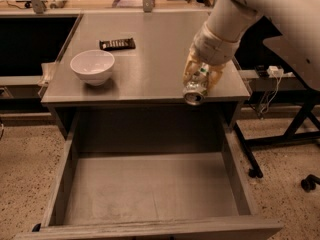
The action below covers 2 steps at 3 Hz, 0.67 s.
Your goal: Pick 7up can from top drawer and place on counter
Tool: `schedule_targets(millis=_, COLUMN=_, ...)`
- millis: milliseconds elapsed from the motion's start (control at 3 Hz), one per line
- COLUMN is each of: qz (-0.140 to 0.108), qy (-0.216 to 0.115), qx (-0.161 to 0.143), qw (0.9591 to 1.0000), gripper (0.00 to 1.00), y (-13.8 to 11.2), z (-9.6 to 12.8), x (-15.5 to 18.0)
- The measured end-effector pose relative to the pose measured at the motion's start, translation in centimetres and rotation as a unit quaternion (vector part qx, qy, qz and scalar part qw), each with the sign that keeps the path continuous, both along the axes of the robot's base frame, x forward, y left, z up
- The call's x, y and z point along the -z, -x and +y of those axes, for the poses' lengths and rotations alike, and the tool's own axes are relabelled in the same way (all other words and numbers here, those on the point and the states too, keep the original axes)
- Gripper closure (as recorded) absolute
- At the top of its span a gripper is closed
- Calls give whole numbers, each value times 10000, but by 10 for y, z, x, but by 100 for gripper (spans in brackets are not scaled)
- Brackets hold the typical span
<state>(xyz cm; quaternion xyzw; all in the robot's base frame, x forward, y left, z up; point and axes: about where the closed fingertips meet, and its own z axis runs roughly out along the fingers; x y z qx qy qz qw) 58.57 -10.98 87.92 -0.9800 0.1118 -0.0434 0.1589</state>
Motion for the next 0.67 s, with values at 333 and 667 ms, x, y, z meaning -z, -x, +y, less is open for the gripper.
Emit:
schedule_targets(millis=333, qz=94, qy=-426, qx=1170, qw=9922, gripper=97, y=-61, z=-18, x=-16)
schedule_targets(millis=667, qz=536, qy=-685, qx=2227, qw=9710, gripper=96, y=-101, z=-29, x=9)
